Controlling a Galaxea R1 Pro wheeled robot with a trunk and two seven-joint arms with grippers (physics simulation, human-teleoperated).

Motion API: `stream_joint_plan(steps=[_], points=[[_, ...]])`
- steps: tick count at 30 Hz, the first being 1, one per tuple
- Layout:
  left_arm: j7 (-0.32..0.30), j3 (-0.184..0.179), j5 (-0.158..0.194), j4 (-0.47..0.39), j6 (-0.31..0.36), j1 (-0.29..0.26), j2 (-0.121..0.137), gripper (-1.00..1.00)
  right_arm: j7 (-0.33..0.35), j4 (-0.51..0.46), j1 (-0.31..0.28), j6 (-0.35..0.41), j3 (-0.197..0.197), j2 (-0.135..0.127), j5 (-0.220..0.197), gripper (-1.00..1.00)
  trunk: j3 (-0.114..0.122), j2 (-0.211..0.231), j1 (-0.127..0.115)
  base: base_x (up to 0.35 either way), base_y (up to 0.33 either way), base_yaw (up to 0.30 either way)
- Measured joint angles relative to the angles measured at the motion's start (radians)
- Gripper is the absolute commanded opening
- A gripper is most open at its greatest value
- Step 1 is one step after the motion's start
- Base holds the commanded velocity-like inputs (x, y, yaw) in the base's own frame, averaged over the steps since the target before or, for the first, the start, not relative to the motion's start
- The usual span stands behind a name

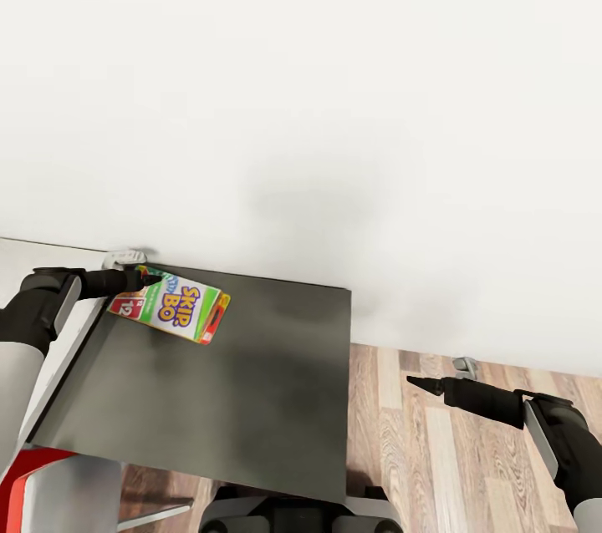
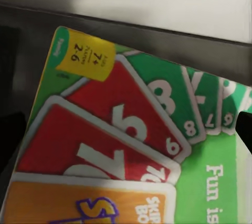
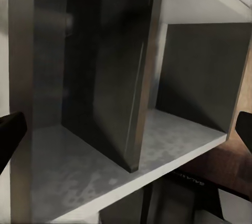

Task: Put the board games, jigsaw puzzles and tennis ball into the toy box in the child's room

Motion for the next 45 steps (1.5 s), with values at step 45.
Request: stream_joint_plan(steps=[45], points=[[0.001, 0.004, -0.002, 0.0, 0.015, 0.0, -0.003, 1.0, 0.0, 0.0, 0.0, -0.001, 0.0, 0.0, 0.0, 1.0, 0.0, 0.0, 0.0, -0.056, -0.112, 0.0]])
